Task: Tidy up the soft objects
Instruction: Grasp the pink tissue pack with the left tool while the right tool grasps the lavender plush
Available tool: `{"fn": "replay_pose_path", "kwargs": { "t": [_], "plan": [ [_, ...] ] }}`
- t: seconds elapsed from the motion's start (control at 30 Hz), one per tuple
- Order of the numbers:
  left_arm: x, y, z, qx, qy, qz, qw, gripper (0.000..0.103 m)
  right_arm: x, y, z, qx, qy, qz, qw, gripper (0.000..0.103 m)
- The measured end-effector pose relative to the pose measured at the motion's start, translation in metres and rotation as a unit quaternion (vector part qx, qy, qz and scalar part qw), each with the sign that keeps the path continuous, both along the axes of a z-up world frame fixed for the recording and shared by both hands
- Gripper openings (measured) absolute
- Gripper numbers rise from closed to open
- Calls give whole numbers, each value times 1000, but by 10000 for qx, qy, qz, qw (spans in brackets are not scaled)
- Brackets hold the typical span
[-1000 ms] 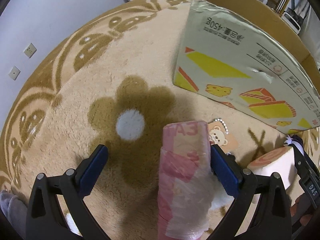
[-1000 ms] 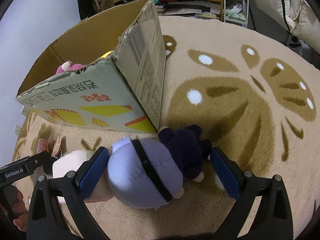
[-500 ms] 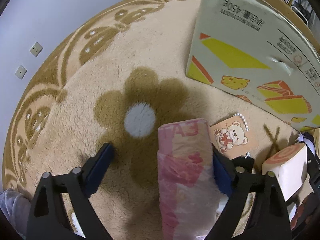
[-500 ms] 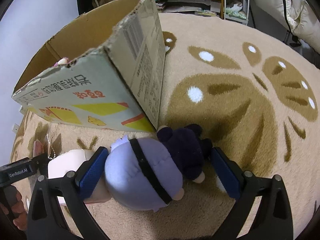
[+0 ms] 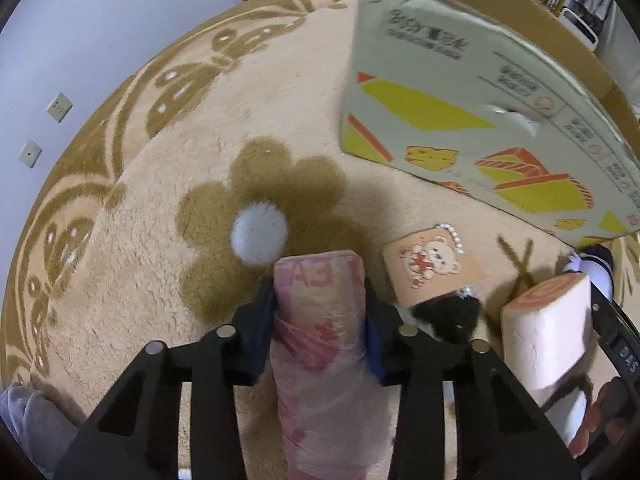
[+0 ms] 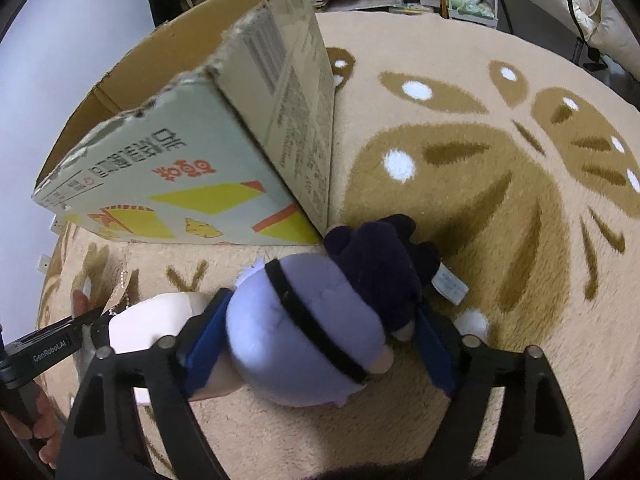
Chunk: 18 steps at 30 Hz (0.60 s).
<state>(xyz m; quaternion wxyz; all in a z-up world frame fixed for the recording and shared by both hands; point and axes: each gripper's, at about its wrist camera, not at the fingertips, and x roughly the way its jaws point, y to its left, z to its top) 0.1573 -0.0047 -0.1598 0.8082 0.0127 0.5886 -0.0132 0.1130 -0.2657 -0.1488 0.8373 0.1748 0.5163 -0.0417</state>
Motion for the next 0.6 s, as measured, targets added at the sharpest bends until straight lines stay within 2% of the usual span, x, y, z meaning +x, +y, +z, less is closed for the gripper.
{"fn": "replay_pose_path", "kwargs": {
  "t": [0.1,0.23,0.37,0.6],
  "plan": [
    [-2,1,5,-66,-85,-51,9999,31,-8,4,5,-58,-34,10,10000,83],
    [-5,1,15,-76,-281,-97,9995,18,-13,5,14,-175,-168,-56,9997,82],
    [-9,0,27,-6,-506,-200,9985,15,-18,3,27,-167,-347,-133,9992,82],
    [-12,4,48,-138,-881,-197,9958,14,-21,-1,40,-103,-532,-155,9984,82]
  ]
}}
